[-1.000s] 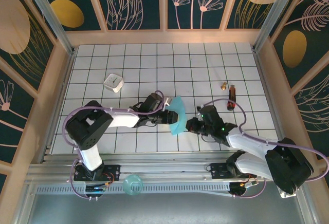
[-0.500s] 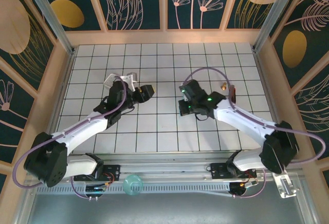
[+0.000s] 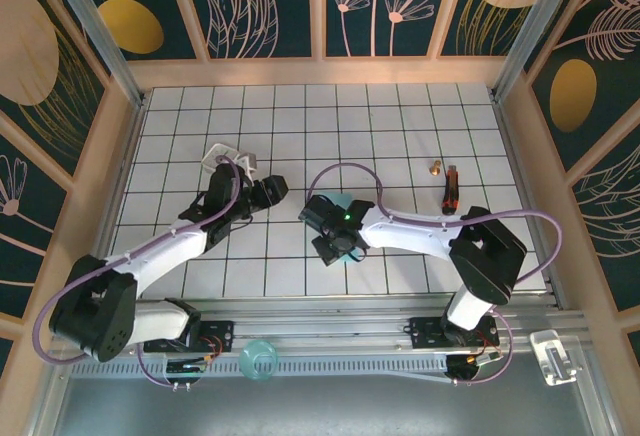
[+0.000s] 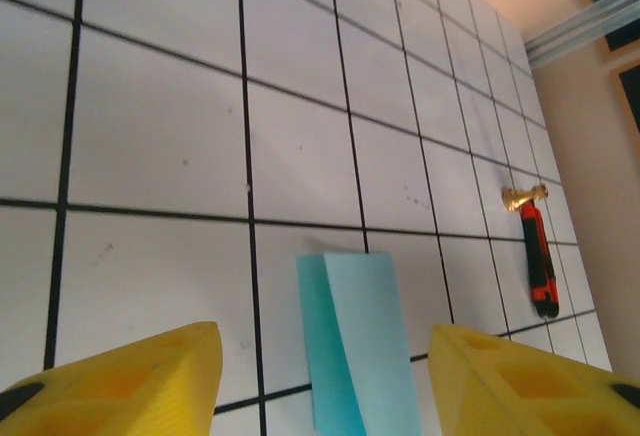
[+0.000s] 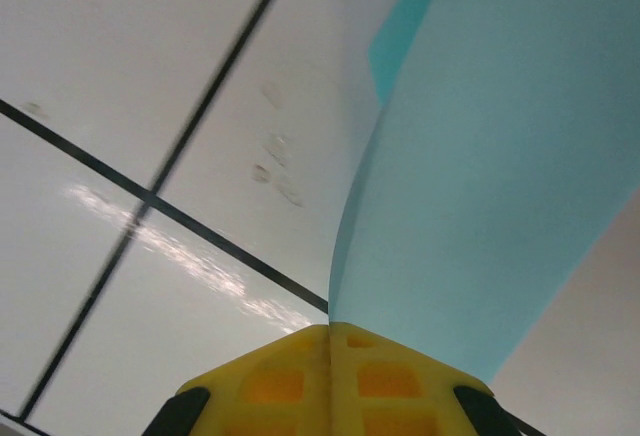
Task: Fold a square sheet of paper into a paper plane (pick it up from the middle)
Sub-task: Turn over the paper at the center of the table, then third fold the triangle at the center of the table.
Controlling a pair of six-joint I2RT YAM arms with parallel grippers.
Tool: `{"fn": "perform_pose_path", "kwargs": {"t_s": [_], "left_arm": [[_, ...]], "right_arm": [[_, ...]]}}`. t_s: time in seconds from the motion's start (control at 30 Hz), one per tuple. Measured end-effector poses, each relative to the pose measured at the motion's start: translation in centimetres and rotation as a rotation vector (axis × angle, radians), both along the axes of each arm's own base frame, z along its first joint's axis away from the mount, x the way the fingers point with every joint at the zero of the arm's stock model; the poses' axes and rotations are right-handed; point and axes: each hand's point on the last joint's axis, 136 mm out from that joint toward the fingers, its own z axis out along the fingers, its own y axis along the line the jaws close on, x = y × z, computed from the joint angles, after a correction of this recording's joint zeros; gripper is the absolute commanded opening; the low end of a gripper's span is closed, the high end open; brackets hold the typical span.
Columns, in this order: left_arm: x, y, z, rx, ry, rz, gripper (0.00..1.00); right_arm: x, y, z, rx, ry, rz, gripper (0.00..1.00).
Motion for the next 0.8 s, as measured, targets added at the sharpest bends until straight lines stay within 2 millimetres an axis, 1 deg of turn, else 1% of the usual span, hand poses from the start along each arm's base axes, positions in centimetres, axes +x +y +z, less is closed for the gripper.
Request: {"fn": "perform_pose_path", "kwargs": {"t_s": [0.13,0.23,0.3,0.37,0.47,0.6,0.7,0.8], "left_arm": [[-0.6,-1.7,-2.4,-0.044,0.096,-0.071,0.41],[-1.4,-2.9,-4.5,-0.07,0.176,-0.125,0.36],[-1.9,-4.0,-5.2,-0.088,0.21,-0.166,0.33],[-2.1,-5.2,-5.3,-0.112,0.23,-0.205,0.29],[-2.0,-6.6,-5.0,-0.143,0.231,-0.257,0.28],[-1.2,-8.2,-4.5,-0.174,0.227,-0.305,0.25],[-0.4,-9.4,-5.2,-0.176,0.245,-0.331,0.25],[0.2,-10.3,-6.5,-0.156,0.271,-0.357,0.25]], "right_arm": [[0.0,1.0,-0.3,0.054,0.003,0.012,0.01],[-0.5,1.0,-1.2,0.07,0.022,0.018,0.01],[-0.8,1.0,-1.6,0.081,0.035,0.023,0.02],[-0.9,1.1,-1.9,0.095,0.039,0.027,0.02],[-1.2,1.1,-2.0,0.119,0.042,0.031,0.03],[-1.2,1.2,-2.0,0.139,0.044,0.033,0.03],[-1.1,1.4,-1.9,0.151,0.039,0.033,0.04],[-0.9,1.7,-1.8,0.165,0.03,0.034,0.05]]}}
